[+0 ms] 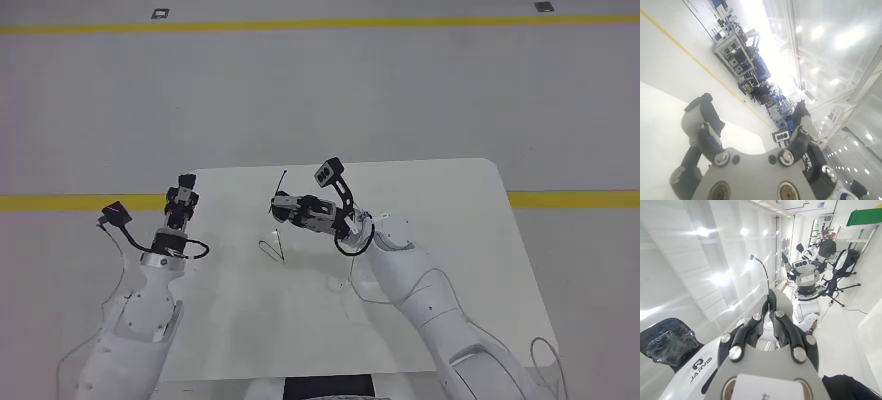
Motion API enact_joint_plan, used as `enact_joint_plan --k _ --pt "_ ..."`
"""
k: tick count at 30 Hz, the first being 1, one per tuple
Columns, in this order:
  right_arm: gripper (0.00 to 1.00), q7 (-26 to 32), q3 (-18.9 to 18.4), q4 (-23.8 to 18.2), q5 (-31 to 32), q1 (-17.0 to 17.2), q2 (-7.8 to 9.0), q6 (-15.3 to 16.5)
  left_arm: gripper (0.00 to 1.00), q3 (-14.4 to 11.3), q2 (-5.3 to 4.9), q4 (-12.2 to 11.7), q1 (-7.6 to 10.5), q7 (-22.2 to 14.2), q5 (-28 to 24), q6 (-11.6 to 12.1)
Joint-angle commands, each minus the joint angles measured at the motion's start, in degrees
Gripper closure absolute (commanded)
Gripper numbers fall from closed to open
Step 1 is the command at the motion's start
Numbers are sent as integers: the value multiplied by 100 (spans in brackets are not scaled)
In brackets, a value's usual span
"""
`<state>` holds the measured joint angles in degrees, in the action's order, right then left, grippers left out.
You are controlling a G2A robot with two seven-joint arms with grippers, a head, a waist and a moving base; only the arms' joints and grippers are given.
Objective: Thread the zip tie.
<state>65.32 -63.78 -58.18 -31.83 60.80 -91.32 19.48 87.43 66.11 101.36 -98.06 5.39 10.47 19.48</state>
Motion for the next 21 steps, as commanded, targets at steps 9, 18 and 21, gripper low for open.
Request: enact_joint_plan --k 9,18,21 --pt "100 -1070 108 -273 907 84 50 0 0 -572 -225 225 -171 579 2011 0" --pt "100 -1070 108 -273 907 84 50 0 0 -595 -222 225 -151 527 2015 -10" --pt "100 -1281 154 -416 1070 170 69 -61 0 -677 -228 231 -133 299 2039 0"
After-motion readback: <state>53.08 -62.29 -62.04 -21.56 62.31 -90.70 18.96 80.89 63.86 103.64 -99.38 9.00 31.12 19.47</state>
